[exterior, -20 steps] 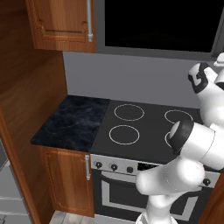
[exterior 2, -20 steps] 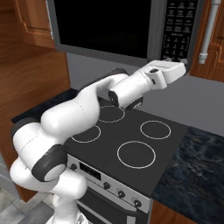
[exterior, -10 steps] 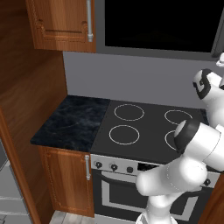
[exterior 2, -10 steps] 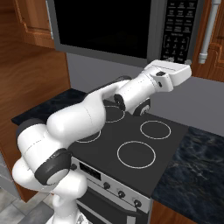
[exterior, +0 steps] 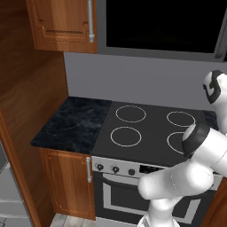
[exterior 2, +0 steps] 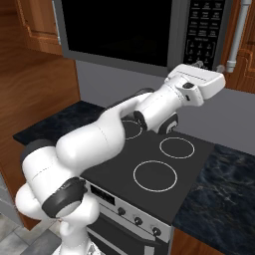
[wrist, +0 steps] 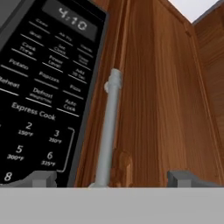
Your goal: Transport the chicken drumstick from the fridge to the microwave and turn on the microwave.
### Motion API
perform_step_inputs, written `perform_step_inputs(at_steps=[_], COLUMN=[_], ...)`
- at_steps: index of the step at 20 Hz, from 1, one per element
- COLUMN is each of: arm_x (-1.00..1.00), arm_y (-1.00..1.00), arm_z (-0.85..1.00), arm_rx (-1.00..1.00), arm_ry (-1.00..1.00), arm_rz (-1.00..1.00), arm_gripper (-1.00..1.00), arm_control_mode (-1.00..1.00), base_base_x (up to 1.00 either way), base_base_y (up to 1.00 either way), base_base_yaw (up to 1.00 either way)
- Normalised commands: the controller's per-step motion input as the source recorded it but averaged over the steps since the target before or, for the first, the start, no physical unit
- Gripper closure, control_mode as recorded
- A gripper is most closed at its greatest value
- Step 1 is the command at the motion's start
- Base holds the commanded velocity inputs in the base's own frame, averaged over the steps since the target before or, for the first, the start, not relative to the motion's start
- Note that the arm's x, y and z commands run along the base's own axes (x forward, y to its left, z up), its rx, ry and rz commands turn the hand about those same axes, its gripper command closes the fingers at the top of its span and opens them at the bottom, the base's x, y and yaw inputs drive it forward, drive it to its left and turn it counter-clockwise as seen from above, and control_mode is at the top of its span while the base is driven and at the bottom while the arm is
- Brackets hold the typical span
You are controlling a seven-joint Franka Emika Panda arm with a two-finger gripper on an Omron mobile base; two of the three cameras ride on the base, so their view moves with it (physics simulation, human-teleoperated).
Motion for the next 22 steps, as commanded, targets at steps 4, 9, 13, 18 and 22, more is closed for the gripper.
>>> perform_step_inputs(at_steps=[4,9,13,18,22], arm_x=[-0.22,-0.11,-0.07,0.0,0.0], arm_y=[0.0,0.0,0.02,0.15,0.23], arm_z=[0.03,0.0,0.0,-0.06,-0.09], arm_rx=[0.04,0.12,0.14,0.09,0.07], arm_ry=[0.01,0.04,0.06,0.03,0.04], arm_rz=[0.05,0.15,0.18,0.17,0.15], arm_gripper=[-1.0,-1.0,-1.0,-1.0,-1.0], arm_control_mode=[-1.0,-1.0,-1.0,-1.0,-1.0], base_base_x=[0.0,0.0,0.0,0.0,0.0], base_base_y=[0.0,0.0,0.0,0.0,0.0], base_base_yaw=[0.0,0.0,0.0,0.0,0.0])
